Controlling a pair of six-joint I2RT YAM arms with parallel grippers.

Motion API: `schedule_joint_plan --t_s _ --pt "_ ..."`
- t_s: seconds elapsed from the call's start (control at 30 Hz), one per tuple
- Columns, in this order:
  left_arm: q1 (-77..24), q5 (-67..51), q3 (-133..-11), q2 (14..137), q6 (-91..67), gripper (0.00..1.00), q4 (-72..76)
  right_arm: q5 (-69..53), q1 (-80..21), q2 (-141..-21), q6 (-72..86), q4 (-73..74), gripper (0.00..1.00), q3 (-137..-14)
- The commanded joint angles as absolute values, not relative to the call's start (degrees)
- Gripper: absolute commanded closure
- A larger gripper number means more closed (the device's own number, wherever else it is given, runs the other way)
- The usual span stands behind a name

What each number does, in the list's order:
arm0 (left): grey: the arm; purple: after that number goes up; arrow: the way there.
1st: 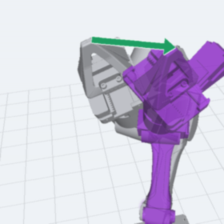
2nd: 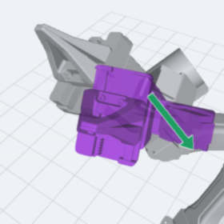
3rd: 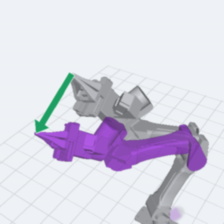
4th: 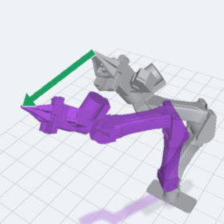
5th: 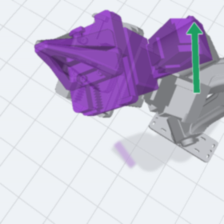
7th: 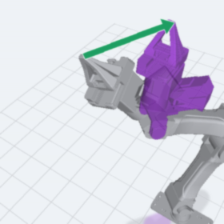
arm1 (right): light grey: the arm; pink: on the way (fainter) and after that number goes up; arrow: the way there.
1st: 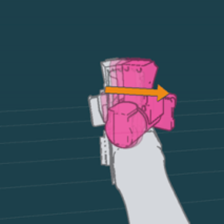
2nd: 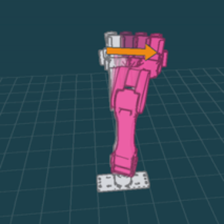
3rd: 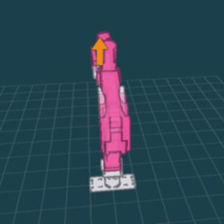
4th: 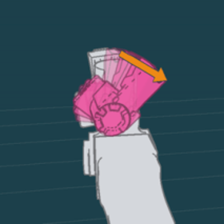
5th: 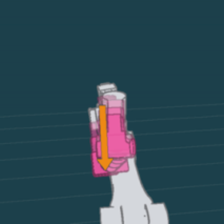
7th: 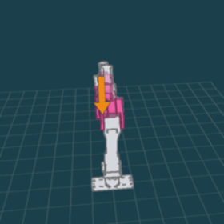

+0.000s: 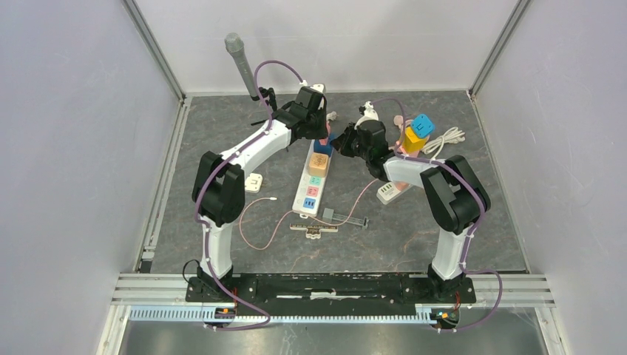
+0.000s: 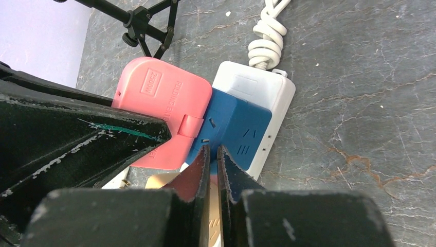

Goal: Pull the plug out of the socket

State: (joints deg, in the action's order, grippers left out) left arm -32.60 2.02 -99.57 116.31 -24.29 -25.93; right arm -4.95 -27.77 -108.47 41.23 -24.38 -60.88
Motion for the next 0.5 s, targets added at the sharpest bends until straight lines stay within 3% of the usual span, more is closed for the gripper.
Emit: schedule_joint_plan --t_s 0.0,0.47 --pt "-34.34 -1.52 -102.12 109.83 -20.01 0.98 -25.0 -2.52 -29.53 -113.49 37.68 -12.02 0.9 -58.07" --pt "-33.84 -5.17 -99.61 104.61 -22.25 0.98 -20.67 2.55 -30.83 -114.91 36.98 -7.03 0.9 -60.18"
